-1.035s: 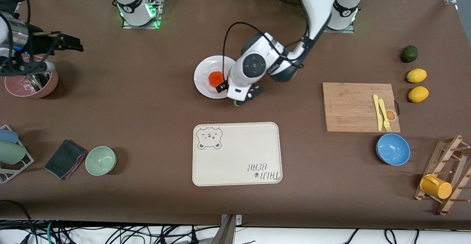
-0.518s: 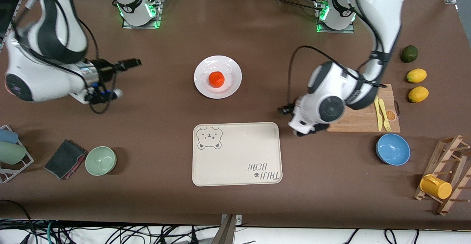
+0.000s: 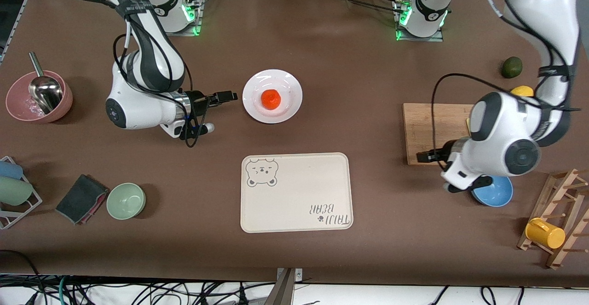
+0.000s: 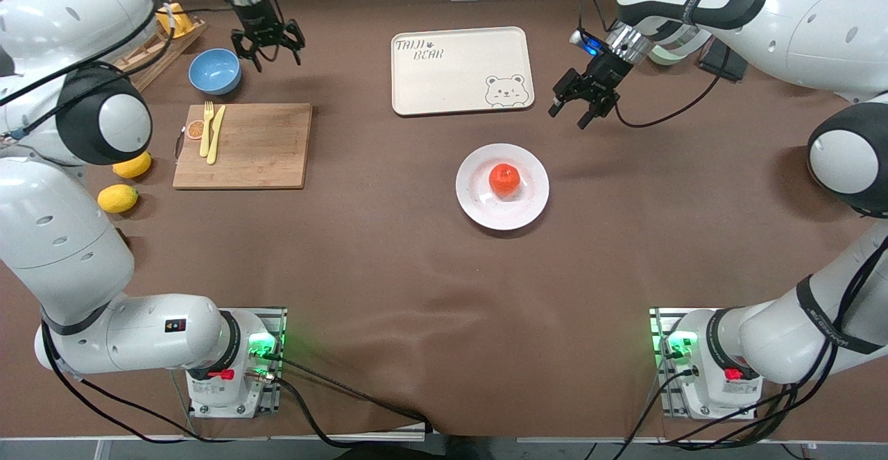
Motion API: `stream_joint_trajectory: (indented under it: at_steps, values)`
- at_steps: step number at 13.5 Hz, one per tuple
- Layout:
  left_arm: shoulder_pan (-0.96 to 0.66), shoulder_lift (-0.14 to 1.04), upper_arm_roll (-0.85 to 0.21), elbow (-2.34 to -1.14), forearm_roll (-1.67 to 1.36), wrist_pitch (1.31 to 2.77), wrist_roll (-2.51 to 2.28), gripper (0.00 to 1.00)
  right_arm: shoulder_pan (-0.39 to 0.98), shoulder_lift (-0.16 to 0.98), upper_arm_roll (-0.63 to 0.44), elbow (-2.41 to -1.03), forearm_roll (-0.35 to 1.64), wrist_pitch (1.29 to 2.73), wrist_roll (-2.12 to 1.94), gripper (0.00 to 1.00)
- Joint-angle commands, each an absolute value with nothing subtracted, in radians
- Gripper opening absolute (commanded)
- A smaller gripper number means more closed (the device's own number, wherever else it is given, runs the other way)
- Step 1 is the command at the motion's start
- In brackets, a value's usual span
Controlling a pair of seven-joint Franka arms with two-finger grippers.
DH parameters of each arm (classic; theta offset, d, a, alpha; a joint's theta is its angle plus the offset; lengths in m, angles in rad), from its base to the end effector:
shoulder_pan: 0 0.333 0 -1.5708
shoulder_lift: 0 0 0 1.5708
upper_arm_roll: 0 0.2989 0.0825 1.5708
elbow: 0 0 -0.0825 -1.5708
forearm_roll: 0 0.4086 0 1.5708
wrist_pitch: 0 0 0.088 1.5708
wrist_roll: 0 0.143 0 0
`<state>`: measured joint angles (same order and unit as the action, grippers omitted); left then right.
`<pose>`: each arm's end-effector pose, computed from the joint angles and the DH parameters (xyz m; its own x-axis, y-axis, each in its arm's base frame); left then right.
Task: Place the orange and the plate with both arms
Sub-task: 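Open the left gripper and withdraw it while the right gripper reaches the plate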
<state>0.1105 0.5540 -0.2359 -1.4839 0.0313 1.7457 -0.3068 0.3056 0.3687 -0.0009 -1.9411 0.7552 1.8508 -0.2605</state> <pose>0.6702 -0.0639 0.2795 0.9405 0.1782 -0.2893 0.1886 -0.9820 0.0080 0.5286 0.2475 0.2234 0.8918 0.2851 -0.3513 0.0081 -0.7864 -0.6177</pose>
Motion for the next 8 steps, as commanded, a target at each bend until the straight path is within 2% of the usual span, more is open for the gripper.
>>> stream_joint_trajectory:
  at_steps: [1,6,8]
  values:
    - [0.152,0.474,-0.250,-1.493,0.054,1.707,-0.259,1.00,0.295,0.423,0.003,-1.983,0.833,1.890,-0.404,1.00]
    - [0.190,0.384,-0.250,-1.493,0.058,1.657,-0.250,1.00,0.296,0.508,0.003,-2.075,1.034,1.901,-0.711,1.00]
    - [0.193,0.353,-0.250,-1.494,0.060,1.637,-0.226,1.00,0.305,0.535,0.006,-2.075,1.051,1.890,-0.759,1.00]
